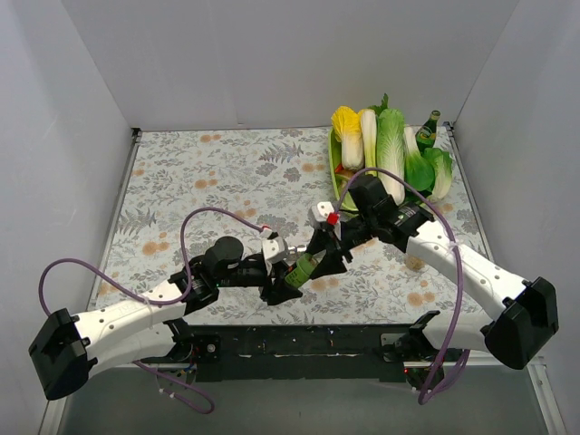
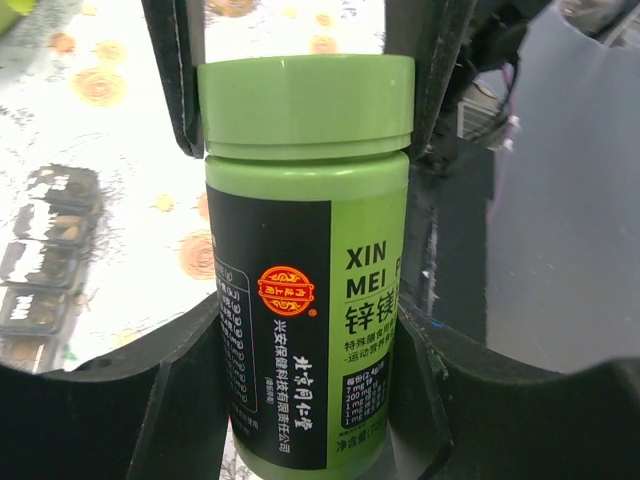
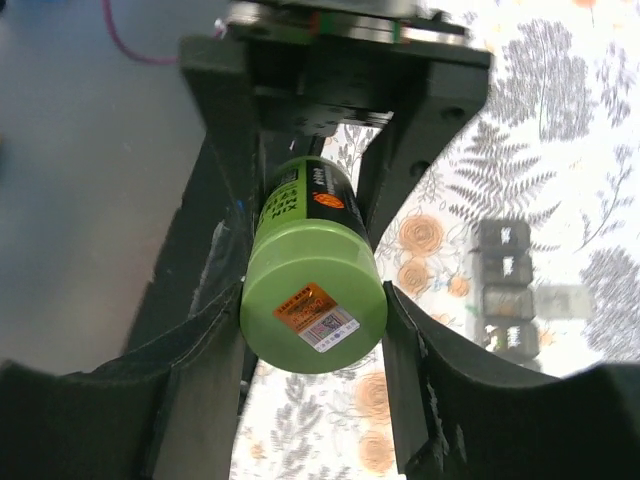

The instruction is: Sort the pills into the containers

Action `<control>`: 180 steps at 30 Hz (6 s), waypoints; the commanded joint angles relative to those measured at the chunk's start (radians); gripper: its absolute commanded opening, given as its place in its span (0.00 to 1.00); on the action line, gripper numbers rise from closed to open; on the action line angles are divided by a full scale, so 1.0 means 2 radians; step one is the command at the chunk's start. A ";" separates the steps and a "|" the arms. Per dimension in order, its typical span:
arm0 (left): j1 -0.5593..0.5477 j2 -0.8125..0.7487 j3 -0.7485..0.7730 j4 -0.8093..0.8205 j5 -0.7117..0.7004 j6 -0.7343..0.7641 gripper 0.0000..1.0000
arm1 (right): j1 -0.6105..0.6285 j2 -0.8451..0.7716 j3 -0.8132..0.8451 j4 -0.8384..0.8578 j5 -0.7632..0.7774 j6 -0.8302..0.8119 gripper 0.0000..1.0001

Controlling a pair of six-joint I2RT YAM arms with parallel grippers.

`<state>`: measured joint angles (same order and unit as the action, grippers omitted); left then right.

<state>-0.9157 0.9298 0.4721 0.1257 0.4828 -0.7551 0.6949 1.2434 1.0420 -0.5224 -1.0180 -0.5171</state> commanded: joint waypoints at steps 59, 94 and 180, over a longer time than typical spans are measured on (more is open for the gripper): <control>-0.005 -0.020 0.007 0.022 0.135 0.001 0.00 | 0.013 -0.021 0.017 -0.190 -0.066 -0.418 0.20; -0.005 -0.009 0.065 -0.005 -0.095 0.039 0.00 | -0.091 0.079 0.133 -0.298 -0.108 -0.189 0.85; -0.011 -0.040 0.022 0.008 -0.083 -0.001 0.00 | -0.008 0.026 0.105 -0.022 0.121 0.282 0.93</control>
<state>-0.9417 0.8883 0.5167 0.1135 0.3599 -0.7483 0.6739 1.2877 1.2469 -0.5922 -0.8494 -0.0544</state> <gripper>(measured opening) 0.504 0.942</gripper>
